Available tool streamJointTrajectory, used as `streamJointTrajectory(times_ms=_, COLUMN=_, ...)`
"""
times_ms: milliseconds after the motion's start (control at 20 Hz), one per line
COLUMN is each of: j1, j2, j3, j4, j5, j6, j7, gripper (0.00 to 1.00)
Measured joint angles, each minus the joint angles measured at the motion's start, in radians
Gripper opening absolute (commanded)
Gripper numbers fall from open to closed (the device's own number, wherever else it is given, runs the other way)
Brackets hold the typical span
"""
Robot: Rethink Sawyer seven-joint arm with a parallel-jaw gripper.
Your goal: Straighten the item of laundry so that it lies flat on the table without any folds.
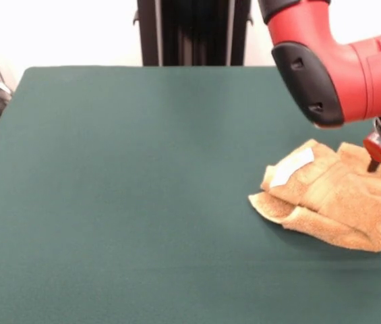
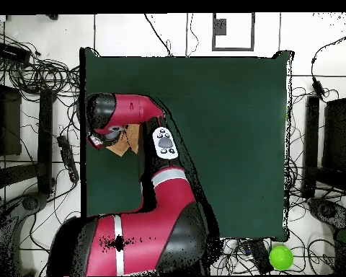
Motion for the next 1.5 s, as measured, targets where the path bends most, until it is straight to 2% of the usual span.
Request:
streamJointTrajectory(times_ms=100, j1=0.0, j2=0.007, j3=0.0, j4=-0.017, j5=-0.001, j6=0.026, j7=0.0, gripper=1.0)
streamJointTrajectory(times_ms=500, j1=-0.008, j2=0.074, j3=0.0, j4=-0.207, j5=-0.047, j6=0.278, j7=0.0, gripper=1.0)
streamJointTrajectory(times_ms=800, j1=-0.009, j2=0.117, j3=0.001, j4=-0.338, j5=-0.089, j6=0.407, j7=0.0, gripper=1.0)
streamJointTrajectory(times_ms=1300, j1=-0.009, j2=0.168, j3=0.001, j4=-0.493, j5=-0.11, j6=0.489, j7=0.0, gripper=1.0)
streamJointTrajectory(times_ms=1500, j1=-0.012, j2=0.163, j3=0.001, j4=-0.494, j5=-0.111, j6=0.485, j7=0.0, gripper=1.0)
